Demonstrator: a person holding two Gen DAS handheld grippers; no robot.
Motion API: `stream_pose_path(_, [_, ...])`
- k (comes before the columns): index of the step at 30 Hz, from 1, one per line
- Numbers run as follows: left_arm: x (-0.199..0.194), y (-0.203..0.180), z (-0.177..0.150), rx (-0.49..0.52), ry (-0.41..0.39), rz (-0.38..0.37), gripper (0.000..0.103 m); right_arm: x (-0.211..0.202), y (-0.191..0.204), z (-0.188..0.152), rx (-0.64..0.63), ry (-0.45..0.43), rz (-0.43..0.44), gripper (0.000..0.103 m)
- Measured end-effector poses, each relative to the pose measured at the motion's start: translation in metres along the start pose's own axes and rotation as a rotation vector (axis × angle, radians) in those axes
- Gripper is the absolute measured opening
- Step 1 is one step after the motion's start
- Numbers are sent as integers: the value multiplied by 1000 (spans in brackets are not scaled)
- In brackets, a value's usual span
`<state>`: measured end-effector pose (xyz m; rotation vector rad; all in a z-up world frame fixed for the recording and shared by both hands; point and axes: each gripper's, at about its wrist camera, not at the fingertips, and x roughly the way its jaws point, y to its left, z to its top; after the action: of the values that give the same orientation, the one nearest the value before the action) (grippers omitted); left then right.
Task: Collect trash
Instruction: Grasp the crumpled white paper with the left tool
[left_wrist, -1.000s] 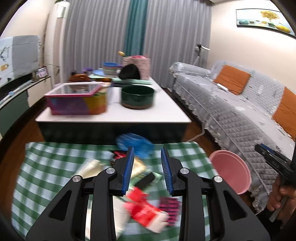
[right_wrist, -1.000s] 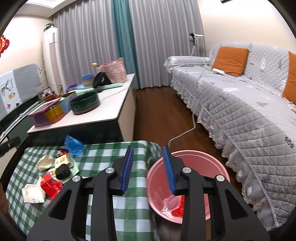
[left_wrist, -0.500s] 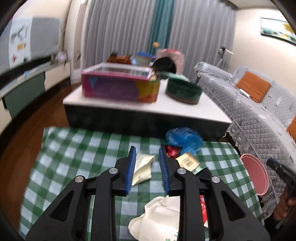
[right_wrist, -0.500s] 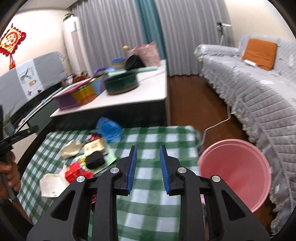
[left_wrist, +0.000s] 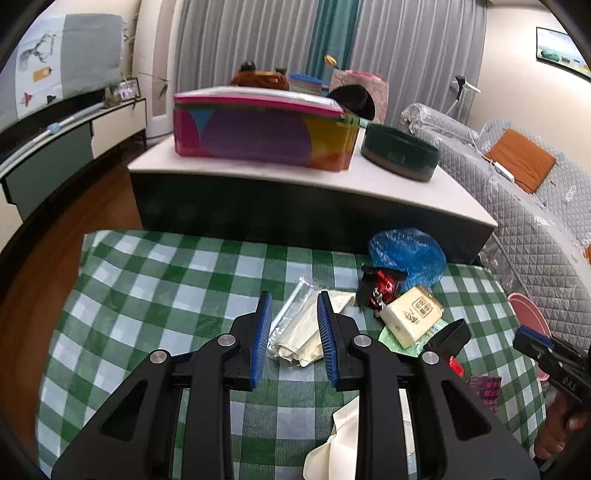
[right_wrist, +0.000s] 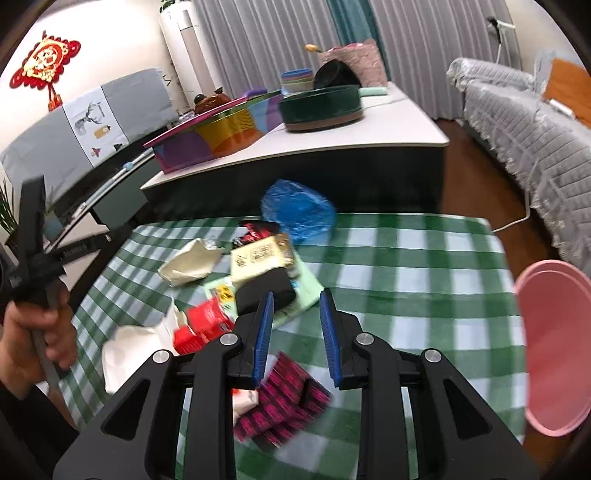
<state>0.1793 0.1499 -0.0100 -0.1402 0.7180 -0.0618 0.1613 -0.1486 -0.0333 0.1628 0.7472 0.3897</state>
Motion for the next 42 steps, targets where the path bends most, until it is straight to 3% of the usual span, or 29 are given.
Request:
stream_pose_path(10, [33,-11,-7,54,78,-26,25,49,-6,10,90,96,68,41])
stream_pose_path(19, [62,-19,-17,111,165,6,26,74,-3,6,74,162,80,42])
stream_pose_path(22, [66,-18,-19,115,186,13,25,75,-1,4,53,161,82,27])
stream_pose_path(27, [65,-22,-19,138,189,14,12,68,3,6,25,132,72,11])
stream_pose_path(34, [56,-25,-13,146,156,17,4,46,2,15,11,62,47,7])
stream_pose_path(42, [34,-34,-7,134,93,-16,3,4,-4,26,-10,-5,-19,7])
